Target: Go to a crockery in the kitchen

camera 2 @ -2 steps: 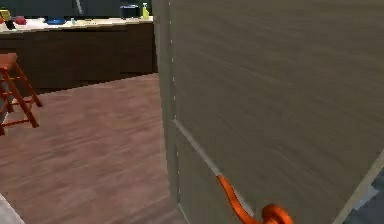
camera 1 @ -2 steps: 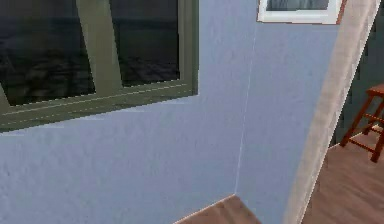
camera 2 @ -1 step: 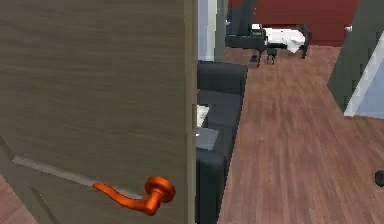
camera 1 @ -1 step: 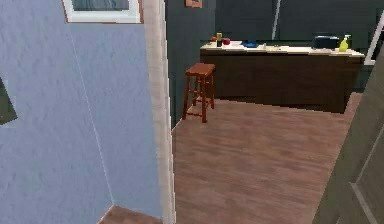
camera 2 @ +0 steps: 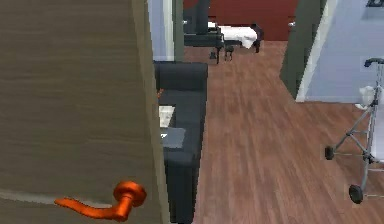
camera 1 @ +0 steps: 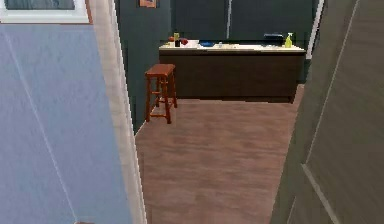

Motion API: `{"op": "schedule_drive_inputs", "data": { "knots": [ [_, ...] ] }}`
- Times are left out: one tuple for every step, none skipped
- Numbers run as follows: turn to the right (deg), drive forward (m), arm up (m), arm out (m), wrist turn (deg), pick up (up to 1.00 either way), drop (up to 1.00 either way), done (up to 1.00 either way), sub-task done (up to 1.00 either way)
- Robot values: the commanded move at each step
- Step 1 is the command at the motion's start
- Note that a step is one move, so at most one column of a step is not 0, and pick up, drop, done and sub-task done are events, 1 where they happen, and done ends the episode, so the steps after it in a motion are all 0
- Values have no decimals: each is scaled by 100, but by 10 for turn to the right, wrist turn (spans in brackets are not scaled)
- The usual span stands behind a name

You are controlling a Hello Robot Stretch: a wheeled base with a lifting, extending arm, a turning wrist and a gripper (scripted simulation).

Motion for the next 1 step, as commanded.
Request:
{"op": "schedule_drive_inputs", "data": {
  "knots": [
    [0, 100, 0, 0, 0, 0, 0, 0, 0]
  ]
}}
